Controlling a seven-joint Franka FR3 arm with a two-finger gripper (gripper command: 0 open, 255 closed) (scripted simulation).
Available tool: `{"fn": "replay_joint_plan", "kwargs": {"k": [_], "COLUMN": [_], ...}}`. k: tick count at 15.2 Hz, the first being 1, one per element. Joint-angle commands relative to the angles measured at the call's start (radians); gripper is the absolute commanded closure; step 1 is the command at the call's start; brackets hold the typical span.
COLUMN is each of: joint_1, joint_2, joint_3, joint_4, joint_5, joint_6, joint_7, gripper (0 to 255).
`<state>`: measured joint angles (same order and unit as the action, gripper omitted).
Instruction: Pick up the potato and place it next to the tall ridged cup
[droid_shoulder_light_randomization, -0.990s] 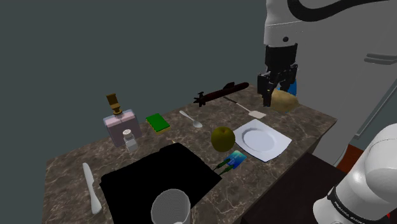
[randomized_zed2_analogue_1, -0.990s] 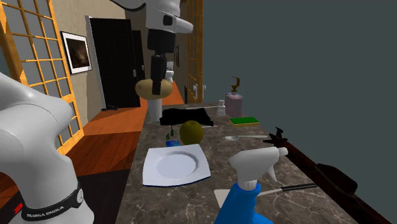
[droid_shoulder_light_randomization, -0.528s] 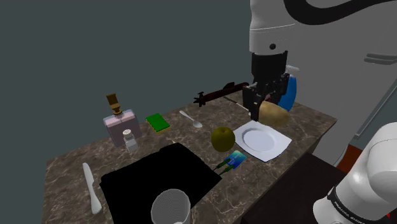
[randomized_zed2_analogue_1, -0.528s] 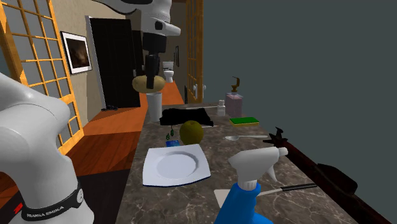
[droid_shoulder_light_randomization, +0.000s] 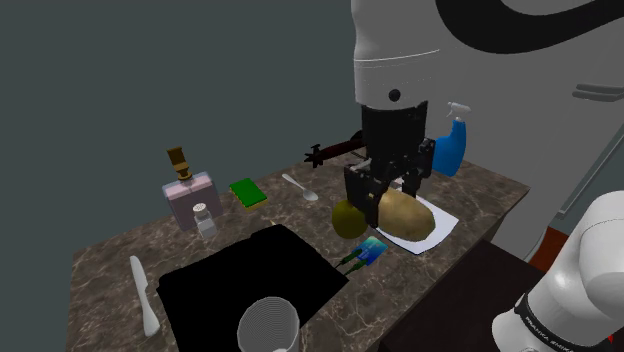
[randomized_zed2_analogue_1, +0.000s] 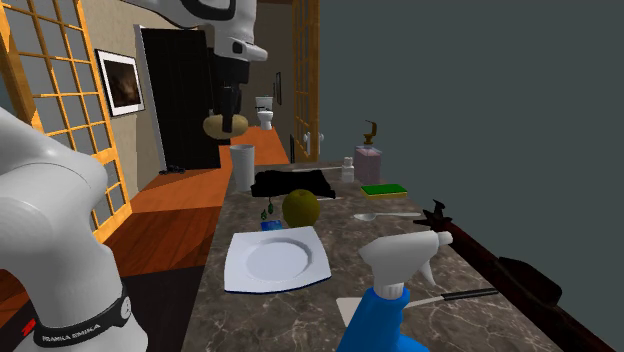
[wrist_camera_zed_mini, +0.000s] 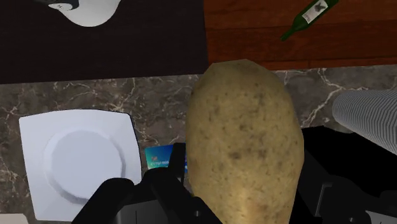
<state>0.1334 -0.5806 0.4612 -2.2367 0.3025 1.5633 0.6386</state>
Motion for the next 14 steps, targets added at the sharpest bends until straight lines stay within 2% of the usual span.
{"fn": "replay_joint_plan", "kwargs": {"k": [1, 8, 14], "joint_1": [0.007, 0.013, 0.018], "joint_2": [0.035, 0.177, 0.178], "joint_3": [0.046, 0.199, 0.215], "joint_4": [0.038, 0.174, 0.097], "joint_5": [0.016, 0.029, 0.038], "joint_6": [0.009, 0.047, 0.126], "joint_7": [0.054, 0.229, 0.22], "gripper": [255, 255, 255]}}
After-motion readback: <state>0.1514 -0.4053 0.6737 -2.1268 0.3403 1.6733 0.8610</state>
